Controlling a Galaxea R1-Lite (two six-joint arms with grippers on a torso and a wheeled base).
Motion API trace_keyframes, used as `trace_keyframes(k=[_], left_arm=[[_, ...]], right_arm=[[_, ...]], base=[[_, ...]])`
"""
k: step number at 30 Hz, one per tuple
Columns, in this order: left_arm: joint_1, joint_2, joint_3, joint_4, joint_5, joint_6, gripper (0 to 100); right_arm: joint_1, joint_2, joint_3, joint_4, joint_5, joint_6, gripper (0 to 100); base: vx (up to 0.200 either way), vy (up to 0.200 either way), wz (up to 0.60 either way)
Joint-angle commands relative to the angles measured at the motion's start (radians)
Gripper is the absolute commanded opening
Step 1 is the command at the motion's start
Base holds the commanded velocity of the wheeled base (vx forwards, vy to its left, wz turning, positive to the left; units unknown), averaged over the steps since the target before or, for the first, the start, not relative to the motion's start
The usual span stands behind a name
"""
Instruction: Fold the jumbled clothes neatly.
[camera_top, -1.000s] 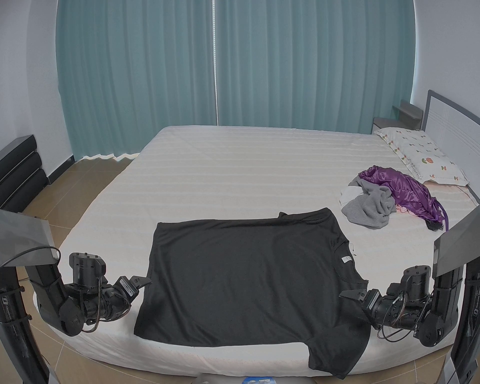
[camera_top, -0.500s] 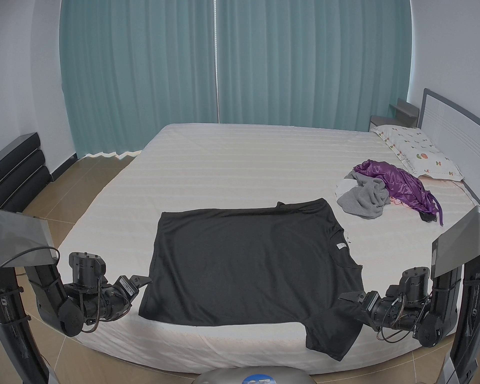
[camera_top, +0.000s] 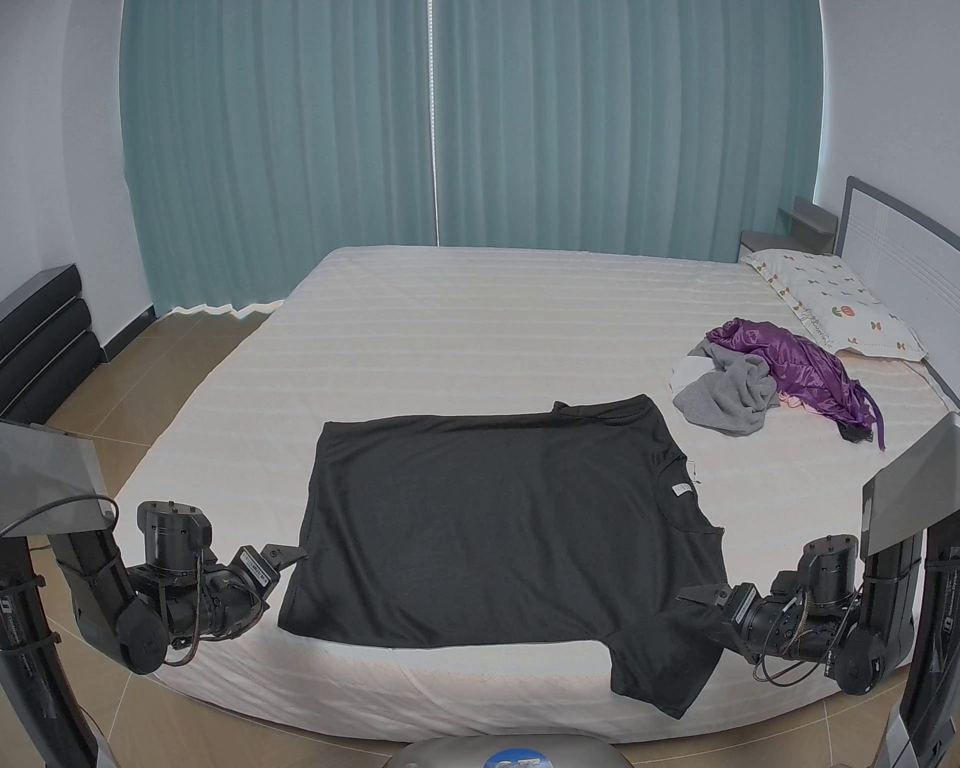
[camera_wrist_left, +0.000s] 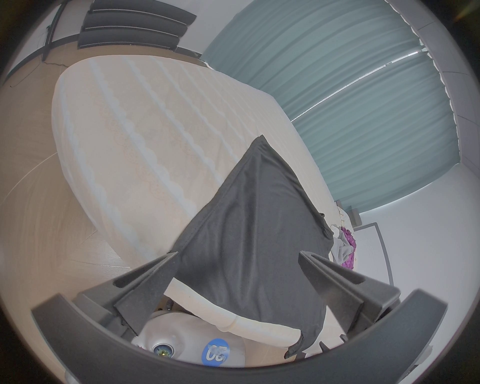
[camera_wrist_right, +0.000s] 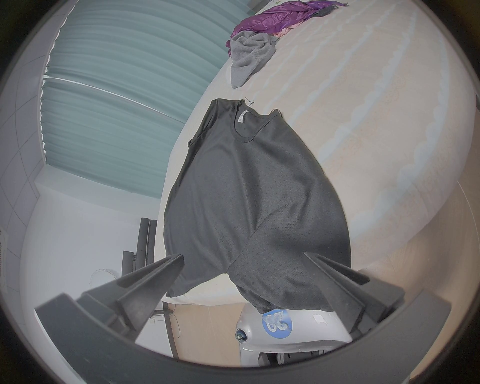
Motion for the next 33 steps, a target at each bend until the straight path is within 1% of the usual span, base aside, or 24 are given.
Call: trace_keyframes(k=[1,4,16,18,20,23,25,26,27,29,30,33], left_arm=[[-0.004,-0.004,0.001,0.0,-0.001,-0.002,100],[-0.013,-0.007,0.007,-0.003,-0.002,-0.005,100],[-0.029,0.013,0.019,-0.005,0.01,0.014,100],[-0.025,0.021,0.03,-0.003,0.012,0.043,100],[-0.021,0.042,0.044,-0.005,0.018,0.106,100],[-0.022,0.073,0.064,-0.005,0.07,0.179,100],[-0.025,0.098,0.067,-0.006,0.113,0.196,100],[-0.025,0.098,0.067,-0.006,0.113,0.196,100],[-0.027,0.125,0.065,-0.022,0.148,0.204,100],[-0.027,0.137,0.065,-0.034,0.157,0.209,100],[-0.025,0.167,0.068,-0.069,0.162,0.221,100],[-0.024,0.188,0.068,-0.101,0.173,0.225,100]], right_arm=[[0.001,0.004,0.0,-0.015,0.001,0.0,100],[0.001,0.006,-0.001,-0.015,0.001,0.0,100],[0.001,0.007,-0.001,-0.015,0.001,0.0,100],[-0.001,0.007,-0.001,-0.015,0.001,0.0,100],[-0.001,0.007,-0.001,-0.015,0.001,0.0,100],[-0.001,0.007,-0.001,-0.015,0.001,0.0,100],[-0.001,0.007,-0.001,-0.015,0.001,0.0,100],[-0.001,0.007,-0.001,-0.015,0.001,0.0,100],[-0.001,0.007,-0.001,-0.015,-0.001,0.0,100],[-0.001,0.007,-0.001,-0.015,-0.001,0.0,100],[-0.001,0.007,-0.001,-0.015,-0.001,0.0,100],[-0.001,0.007,-0.001,-0.015,-0.001,0.0,100]], base=[[0.0,-0.2,0.0],[0.0,-0.2,0.0],[0.0,0.0,0.0],[0.0,0.0,0.0],[0.0,0.0,0.0],[0.0,0.0,0.0],[0.0,0.0,0.0],[0.0,0.0,0.0],[0.0,0.0,0.0],[0.0,0.0,0.0],[0.0,0.0,0.0],[0.0,0.0,0.0]])
